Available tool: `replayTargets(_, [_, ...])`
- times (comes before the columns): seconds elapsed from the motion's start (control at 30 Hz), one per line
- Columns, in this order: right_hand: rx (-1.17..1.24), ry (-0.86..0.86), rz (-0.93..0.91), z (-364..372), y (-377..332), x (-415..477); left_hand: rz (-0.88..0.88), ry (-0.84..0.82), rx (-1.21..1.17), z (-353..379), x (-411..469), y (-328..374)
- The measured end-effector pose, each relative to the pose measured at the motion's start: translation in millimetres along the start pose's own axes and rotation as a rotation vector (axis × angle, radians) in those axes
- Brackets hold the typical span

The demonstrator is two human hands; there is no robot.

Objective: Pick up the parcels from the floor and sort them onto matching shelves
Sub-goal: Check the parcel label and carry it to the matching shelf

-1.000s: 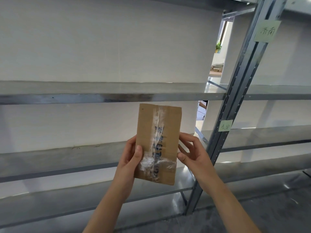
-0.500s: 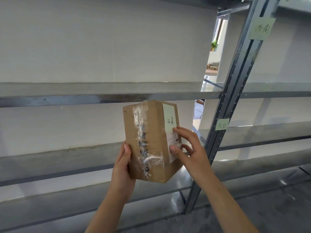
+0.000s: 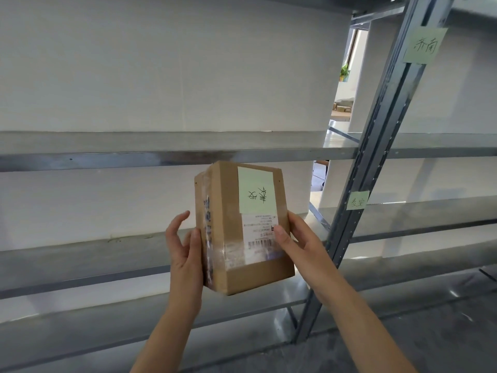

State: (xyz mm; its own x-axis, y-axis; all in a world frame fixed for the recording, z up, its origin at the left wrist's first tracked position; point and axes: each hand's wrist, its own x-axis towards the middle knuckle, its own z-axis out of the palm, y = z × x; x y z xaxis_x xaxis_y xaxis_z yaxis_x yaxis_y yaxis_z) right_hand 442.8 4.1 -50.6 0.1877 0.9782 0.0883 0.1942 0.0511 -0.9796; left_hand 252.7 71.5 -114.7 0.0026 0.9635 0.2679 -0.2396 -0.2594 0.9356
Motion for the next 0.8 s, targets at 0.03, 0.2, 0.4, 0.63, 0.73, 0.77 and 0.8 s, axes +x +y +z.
replayTargets(0.03, [-0.002, 0.010, 0.002, 0.1, 1.3, 1.3, 0.012, 0.000, 0.023, -0.5, 0.3, 1.1])
replayTargets(0.2, [0.047, 0.060, 0.010, 0.9, 8.2, 8.3, -0.015, 0.022, 0.042, -4.2, 2.9, 2.6])
replayTargets(0.4, [0.064, 0.116, -0.014, 2.1, 14.7, 11.7, -0.122, -0.102, 0.044, -15.3, 5.4, 8.9])
replayTargets(0.63, [0.079, 0.113, -0.046, -3.1, 14.2, 13.5, -0.145, -0.279, 0.090, -29.4, 3.5, 12.3])
replayTargets(0.73, [0.084, 0.100, -0.056, -6.8, 16.2, 12.4, -0.176, -0.279, 0.073, -30.1, 3.6, 16.0])
replayTargets(0.77, [0.091, 0.087, -0.066, -8.0, 16.0, 11.0, -0.174, -0.262, 0.067, -30.1, 3.8, 16.8])
replayTargets(0.8, [0.101, 0.071, -0.077, -9.0, 15.6, 9.9, -0.171, -0.249, 0.063, -30.2, 4.7, 16.9])
